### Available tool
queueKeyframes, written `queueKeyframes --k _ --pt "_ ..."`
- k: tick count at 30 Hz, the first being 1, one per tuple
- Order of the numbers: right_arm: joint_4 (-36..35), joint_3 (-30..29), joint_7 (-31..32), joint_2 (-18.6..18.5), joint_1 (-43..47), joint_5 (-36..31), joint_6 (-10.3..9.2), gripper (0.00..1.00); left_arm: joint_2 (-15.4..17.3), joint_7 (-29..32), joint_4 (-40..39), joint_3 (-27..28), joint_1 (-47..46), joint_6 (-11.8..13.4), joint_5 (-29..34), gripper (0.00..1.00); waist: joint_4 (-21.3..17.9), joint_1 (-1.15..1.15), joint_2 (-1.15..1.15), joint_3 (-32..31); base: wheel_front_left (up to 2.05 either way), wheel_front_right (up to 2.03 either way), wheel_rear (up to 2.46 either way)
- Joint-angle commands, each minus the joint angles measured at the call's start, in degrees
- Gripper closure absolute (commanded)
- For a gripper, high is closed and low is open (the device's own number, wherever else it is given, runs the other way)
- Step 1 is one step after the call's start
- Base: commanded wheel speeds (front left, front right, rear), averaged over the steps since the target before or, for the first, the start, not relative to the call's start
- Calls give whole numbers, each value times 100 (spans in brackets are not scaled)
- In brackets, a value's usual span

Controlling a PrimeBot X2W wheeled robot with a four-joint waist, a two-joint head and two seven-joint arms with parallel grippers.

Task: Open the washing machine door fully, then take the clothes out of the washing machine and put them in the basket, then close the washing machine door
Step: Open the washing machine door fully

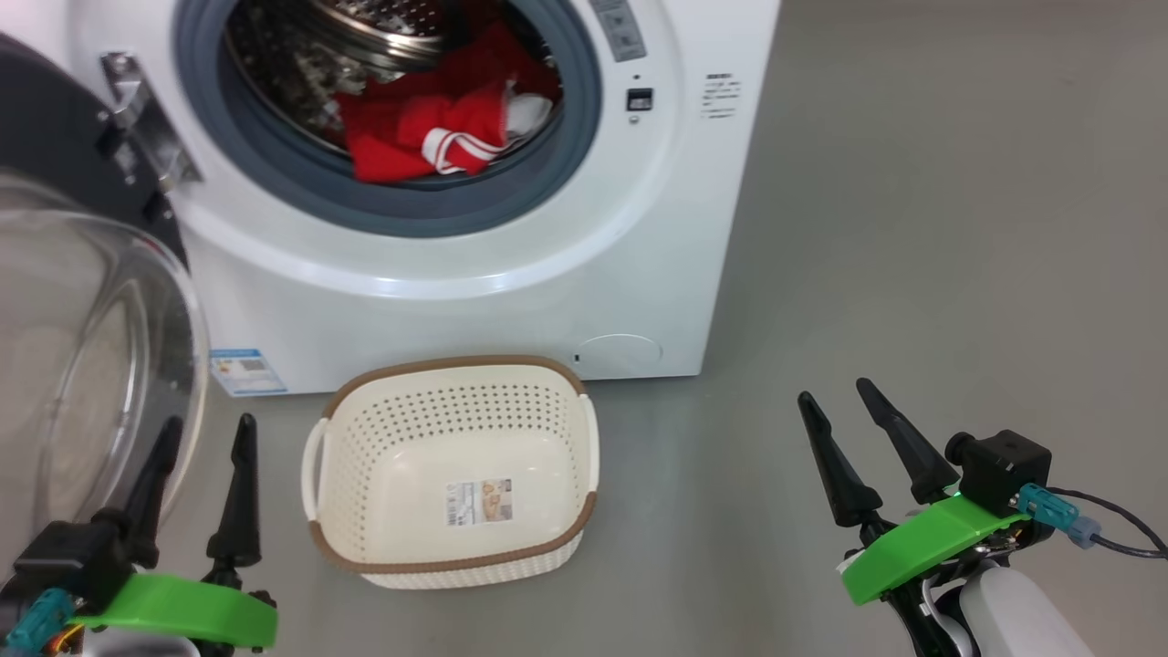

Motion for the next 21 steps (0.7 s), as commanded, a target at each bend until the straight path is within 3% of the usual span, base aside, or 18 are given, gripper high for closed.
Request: queueKeyframes --k 1,21 --pt "-168 95 -69 -35 -87 -19 52 0 137 -67 -98 280 -96 0 -4 0 -215 0 0 -13 0 0 0" --pt "-440 -62 -69 -84 -103 -126 52 0 -179 -78 -252 869 372 -171 259 0 -923 0 0 -16 0 0 0"
